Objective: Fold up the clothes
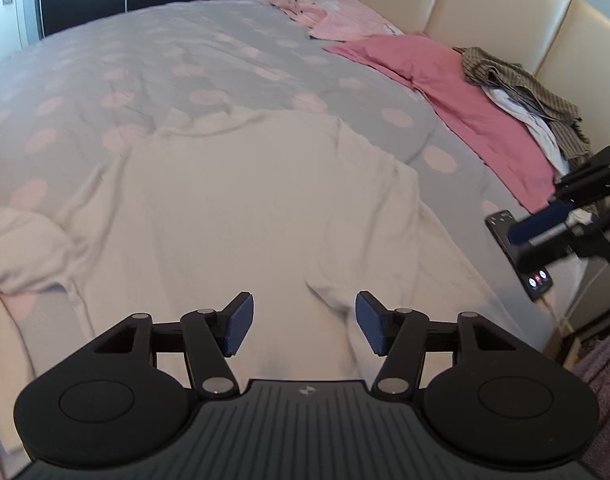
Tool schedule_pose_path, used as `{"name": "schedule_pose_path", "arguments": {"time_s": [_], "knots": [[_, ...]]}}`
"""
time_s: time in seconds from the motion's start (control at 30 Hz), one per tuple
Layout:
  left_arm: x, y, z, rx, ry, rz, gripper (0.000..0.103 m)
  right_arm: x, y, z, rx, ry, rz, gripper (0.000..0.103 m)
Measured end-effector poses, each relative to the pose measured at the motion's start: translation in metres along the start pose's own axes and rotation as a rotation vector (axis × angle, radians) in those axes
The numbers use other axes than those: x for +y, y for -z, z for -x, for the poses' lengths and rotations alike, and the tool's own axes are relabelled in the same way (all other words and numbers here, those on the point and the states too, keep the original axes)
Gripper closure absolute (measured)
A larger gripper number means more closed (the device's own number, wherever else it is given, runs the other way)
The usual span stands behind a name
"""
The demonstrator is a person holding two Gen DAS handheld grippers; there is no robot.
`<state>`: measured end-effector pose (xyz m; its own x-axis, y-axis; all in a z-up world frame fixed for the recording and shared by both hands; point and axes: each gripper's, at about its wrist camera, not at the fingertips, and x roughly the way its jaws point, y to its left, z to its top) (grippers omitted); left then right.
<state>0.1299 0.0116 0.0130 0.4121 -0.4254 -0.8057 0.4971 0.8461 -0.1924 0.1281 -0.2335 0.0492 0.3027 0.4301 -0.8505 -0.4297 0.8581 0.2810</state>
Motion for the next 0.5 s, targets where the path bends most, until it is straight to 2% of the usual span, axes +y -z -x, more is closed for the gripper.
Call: {"name": "schedule_pose_path", "arguments": {"time_s": [0.1, 0.2, 0.27, 0.4, 0.5], "knots": [[-0.015, 0.02, -0.004, 0.046, 0.045, -0.036, 0.047, -0.016, 0.022, -0.01, -0.001, 0.073, -0.102, 0.064], [-0.036, 0.037, -0.006, 0.081, 0.06, -0.124, 0.047, -0.013, 0.039, -0.028, 0.01, 0.08, -0.109, 0.067], [-0.046, 0.042, -0.006, 0.079, 0.041, -0.161, 0.047, -0.01, 0.051, -0.04, 0.018, 0.082, -0.11, 0.07], [-0.046, 0.051, -0.008, 0.102, 0.021, -0.178, 0.048, 0.007, 0.061, -0.066, 0.009, -0.013, -0.134, 0.07], [-0.045, 0.055, -0.01, 0.113, -0.026, -0.19, 0.056, 0.024, 0.063, -0.086, 0.015, -0.044, -0.097, 0.07]]}}
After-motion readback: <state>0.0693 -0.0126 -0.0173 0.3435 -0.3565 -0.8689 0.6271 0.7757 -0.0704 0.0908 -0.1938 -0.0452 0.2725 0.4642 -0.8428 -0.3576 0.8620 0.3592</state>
